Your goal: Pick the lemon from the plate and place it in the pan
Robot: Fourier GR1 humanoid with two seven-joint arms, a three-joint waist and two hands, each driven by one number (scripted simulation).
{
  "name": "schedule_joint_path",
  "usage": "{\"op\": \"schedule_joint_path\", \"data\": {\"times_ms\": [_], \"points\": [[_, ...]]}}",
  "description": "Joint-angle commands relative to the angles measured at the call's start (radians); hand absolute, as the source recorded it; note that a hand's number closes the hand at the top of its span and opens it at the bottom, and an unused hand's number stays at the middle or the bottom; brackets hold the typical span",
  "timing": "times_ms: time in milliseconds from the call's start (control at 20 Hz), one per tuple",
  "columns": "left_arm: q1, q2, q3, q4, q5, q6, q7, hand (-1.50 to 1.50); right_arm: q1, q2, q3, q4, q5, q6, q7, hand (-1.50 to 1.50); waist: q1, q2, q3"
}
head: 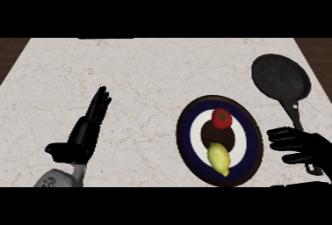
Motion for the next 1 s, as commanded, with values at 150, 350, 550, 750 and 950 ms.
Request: {"op": "schedule_joint_path", "data": {"times_ms": [150,350,550,750,950], "points": [[0.056,-0.006,-0.025,-0.050,-0.039,-0.021,-0.012,0.00,0.009,-0.076,-0.089,0.057,0.170,-0.050,-0.174,-1.50,0.016,0.002,-0.003],[0.085,-0.023,0.006,-0.039,-0.025,-0.038,-0.039,0.00,0.045,-0.067,-0.043,-0.009,0.326,-0.115,-0.094,-1.50,0.016,0.004,-0.004],[0.022,-0.017,0.021,-0.069,-0.037,-0.018,0.037,0.00,0.046,-0.026,0.060,-0.211,0.517,-0.189,0.202,-1.50,0.016,0.002,-0.005],[0.018,-0.050,-0.004,-0.037,-0.062,-0.014,0.024,0.00,0.057,-0.101,0.070,-0.213,0.706,-0.183,0.282,-1.50,0.009,0.002,-0.005],[0.049,-0.041,-0.011,-0.080,-0.067,-0.021,0.040,0.00,0.019,0.001,0.222,-0.147,0.978,-0.237,0.408,-1.50,0.028,0.004,-0.004]]}}
